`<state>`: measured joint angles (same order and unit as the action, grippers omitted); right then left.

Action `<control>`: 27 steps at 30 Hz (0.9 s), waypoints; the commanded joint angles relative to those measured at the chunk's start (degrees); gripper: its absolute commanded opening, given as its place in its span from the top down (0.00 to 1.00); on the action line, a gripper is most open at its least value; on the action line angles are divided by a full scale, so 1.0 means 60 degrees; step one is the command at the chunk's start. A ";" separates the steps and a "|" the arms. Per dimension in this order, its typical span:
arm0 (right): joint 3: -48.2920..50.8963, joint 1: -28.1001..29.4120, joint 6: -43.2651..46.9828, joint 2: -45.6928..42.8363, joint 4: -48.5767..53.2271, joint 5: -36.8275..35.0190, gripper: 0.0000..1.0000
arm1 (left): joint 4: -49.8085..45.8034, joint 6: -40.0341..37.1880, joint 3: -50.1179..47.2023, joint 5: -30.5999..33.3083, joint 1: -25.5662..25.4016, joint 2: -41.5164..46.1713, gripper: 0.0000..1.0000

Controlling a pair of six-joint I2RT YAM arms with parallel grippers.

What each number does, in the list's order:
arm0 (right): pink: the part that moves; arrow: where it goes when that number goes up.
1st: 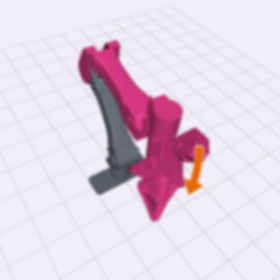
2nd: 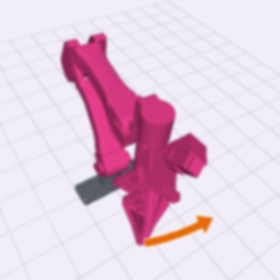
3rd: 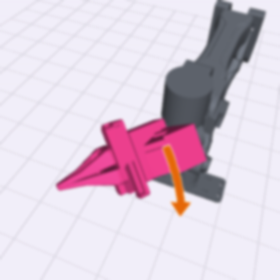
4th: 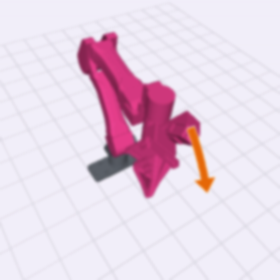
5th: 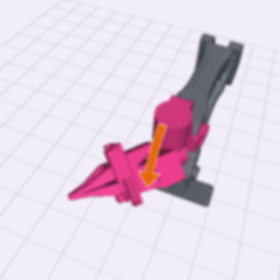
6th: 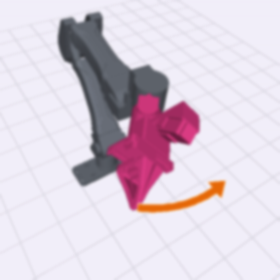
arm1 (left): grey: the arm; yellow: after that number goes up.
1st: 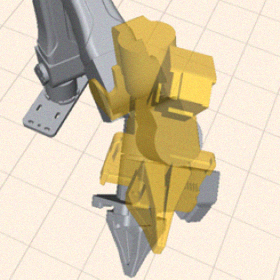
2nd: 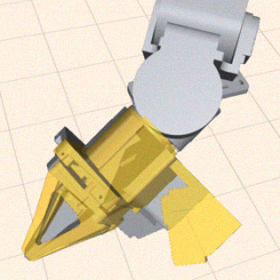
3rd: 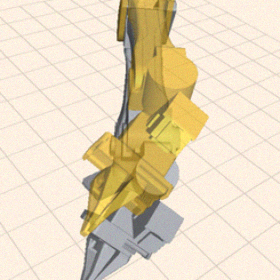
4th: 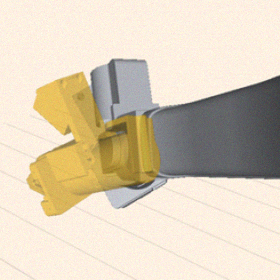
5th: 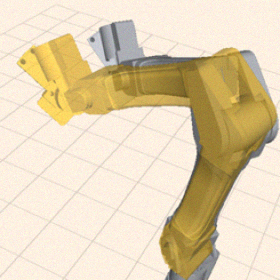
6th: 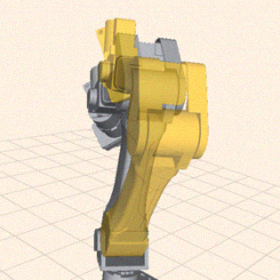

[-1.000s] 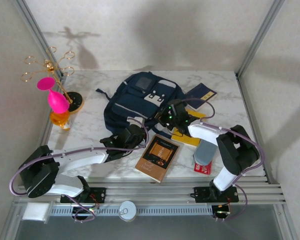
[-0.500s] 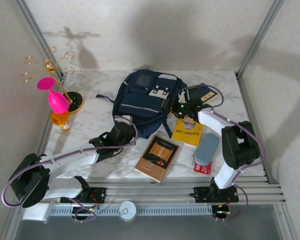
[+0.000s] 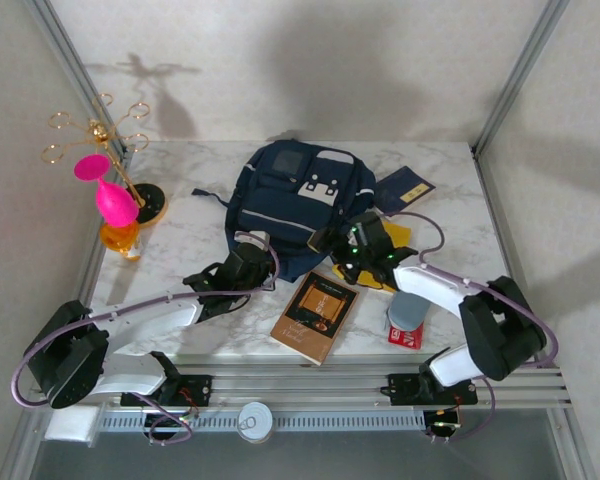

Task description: Pack the student bag

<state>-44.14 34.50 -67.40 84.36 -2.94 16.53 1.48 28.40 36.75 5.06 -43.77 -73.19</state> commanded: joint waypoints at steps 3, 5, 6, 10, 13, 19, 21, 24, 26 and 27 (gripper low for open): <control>-0.0674 0.0630 -0.1973 0.1214 -0.1567 -0.1217 0.01 | 0.0530 -0.0401 0.0305 -0.0433 -0.0002 0.0011 1.00; -0.0656 0.0633 -0.2299 0.1655 -0.2234 -0.1416 0.05 | 0.0541 -0.0465 0.0339 -0.0554 0.0002 0.0041 1.00; -0.0748 0.0636 -0.2313 0.1936 -0.2546 -0.1474 0.11 | 0.0552 -0.0493 0.0336 -0.0605 0.0008 0.0069 1.00; -0.2062 0.0828 -0.1336 0.2775 -0.2134 -0.1816 0.37 | 0.0506 -0.0506 0.0329 -0.0507 0.0000 0.0209 1.00; -0.2745 0.1270 -0.0620 0.3146 -0.2181 -0.1856 0.67 | 0.0417 -0.0423 0.0183 -0.0412 -0.0007 0.0497 1.00; -0.3724 0.1732 0.0884 0.3452 -0.1894 -0.1089 1.00 | -0.0526 -0.0106 -0.0285 0.0481 0.0029 0.1562 1.00; -0.3659 0.1607 0.1582 0.3173 -0.1492 -0.0644 1.00 | -0.1139 0.0000 -0.0389 0.0797 0.0057 0.1980 1.00; -0.3138 0.1013 0.2489 0.2431 -0.1238 -0.0098 1.00 | -0.1681 0.0289 -0.0611 0.1124 0.0095 0.2476 1.00; -0.2936 0.0205 0.2967 0.2069 -0.1072 0.0868 1.00 | -0.1859 0.0595 -0.0822 0.1341 0.0168 0.2641 1.00; -0.2871 -0.0173 0.3174 0.1942 -0.0901 0.1193 1.00 | -0.1826 0.0708 -0.0918 0.1343 0.0224 0.2640 1.00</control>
<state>-62.08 39.94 -57.69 101.14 -7.60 17.34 -6.26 29.80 32.75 10.13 -42.94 -58.54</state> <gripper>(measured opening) 0.102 0.038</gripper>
